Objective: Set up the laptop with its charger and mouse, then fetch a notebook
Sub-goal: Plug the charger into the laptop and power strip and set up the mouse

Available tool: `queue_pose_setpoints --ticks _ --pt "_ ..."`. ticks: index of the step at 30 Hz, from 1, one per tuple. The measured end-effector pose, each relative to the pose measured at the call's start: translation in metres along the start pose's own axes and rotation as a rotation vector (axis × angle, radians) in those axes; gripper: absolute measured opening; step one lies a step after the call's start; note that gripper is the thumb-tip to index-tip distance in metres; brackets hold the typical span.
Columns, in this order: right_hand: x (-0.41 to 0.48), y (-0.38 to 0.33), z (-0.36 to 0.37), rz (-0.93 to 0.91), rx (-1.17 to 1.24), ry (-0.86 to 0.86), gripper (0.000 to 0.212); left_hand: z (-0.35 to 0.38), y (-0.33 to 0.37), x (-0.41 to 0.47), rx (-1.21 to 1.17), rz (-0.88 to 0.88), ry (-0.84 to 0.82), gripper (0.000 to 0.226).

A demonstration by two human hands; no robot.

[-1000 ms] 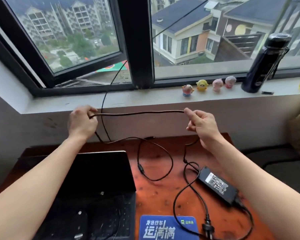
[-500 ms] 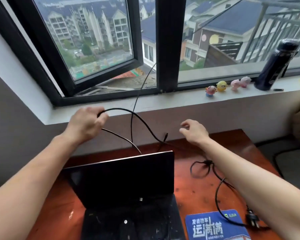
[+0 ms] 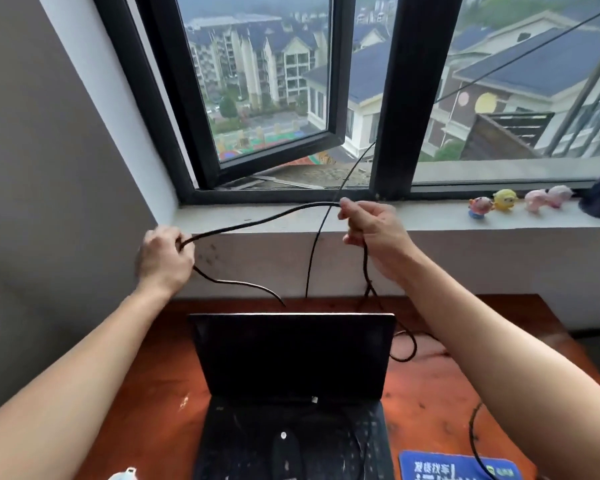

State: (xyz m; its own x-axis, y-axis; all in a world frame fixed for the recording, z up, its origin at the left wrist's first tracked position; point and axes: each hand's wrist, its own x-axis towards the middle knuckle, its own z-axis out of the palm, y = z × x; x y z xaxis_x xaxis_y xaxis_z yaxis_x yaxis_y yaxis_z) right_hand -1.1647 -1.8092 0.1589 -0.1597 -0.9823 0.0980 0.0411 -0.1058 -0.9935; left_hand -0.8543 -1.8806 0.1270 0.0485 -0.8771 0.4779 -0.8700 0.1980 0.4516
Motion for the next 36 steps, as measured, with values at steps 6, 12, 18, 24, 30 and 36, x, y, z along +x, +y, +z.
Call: queue_pose_setpoints --ticks 6,12,18,24,30,36 --pt "0.036 0.011 -0.037 -0.006 0.014 0.407 0.033 -0.029 -0.049 -0.009 -0.432 -0.512 0.095 0.034" --pt "0.038 0.083 -0.022 0.265 -0.577 0.274 0.035 -0.063 -0.091 -0.007 -0.424 -0.361 -0.266 0.040" --pt "0.035 0.090 0.075 0.210 -1.047 0.151 0.023 -0.079 -0.127 0.007 -0.562 -0.382 -0.432 0.033" --pt "-0.011 0.100 0.256 -0.125 -0.864 -0.064 0.010 -0.096 -0.172 0.018 -0.859 -0.537 -0.635 0.030" --pt "-0.061 0.170 0.334 -0.059 -1.178 -0.421 0.021 -0.098 -0.238 0.015 -0.994 -0.749 -0.621 0.013" --pt "-0.101 0.238 0.381 0.230 -1.258 -0.835 0.080 -0.104 -0.274 -0.011 -1.314 -1.083 -0.473 0.024"
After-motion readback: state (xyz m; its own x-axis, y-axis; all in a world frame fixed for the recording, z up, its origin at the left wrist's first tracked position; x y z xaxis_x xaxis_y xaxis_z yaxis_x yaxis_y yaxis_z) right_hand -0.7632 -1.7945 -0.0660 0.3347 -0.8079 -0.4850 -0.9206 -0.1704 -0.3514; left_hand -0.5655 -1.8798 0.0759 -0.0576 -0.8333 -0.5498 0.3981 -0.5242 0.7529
